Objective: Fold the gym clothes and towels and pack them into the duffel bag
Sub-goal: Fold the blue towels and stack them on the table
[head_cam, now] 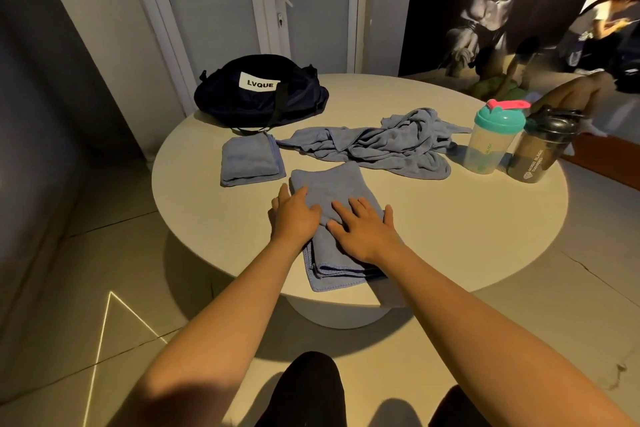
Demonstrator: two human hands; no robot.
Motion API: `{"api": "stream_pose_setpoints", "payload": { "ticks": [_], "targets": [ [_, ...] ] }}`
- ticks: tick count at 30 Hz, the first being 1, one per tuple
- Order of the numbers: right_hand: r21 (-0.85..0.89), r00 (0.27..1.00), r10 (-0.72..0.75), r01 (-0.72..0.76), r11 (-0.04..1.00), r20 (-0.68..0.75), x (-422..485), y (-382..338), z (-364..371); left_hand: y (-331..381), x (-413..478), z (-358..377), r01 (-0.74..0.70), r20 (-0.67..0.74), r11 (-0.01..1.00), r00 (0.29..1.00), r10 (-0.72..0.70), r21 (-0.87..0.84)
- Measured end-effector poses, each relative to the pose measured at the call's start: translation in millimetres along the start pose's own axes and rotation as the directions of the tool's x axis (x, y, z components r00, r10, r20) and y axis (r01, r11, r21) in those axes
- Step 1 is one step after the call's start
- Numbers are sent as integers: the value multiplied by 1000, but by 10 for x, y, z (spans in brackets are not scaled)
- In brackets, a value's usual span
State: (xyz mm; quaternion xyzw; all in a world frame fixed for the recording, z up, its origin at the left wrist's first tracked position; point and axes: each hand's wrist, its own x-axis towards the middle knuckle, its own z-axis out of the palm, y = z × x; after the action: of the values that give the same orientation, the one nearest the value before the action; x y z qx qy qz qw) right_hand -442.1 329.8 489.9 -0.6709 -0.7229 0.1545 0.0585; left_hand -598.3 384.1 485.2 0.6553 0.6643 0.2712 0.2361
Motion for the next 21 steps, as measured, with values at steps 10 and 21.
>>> {"api": "stream_pose_setpoints", "payload": {
  "ticks": [10, 21],
  "targets": [
    [-30, 856, -9, -8, 1000, -518, -318, 93, 109, 179, -221, 253, -203, 147, 958, 961, 234, -202],
    [273, 914, -22, 143, 951, -405, -614, 337, 86, 62, -745, 112, -157, 39, 986, 987, 159, -55]
  ]
}}
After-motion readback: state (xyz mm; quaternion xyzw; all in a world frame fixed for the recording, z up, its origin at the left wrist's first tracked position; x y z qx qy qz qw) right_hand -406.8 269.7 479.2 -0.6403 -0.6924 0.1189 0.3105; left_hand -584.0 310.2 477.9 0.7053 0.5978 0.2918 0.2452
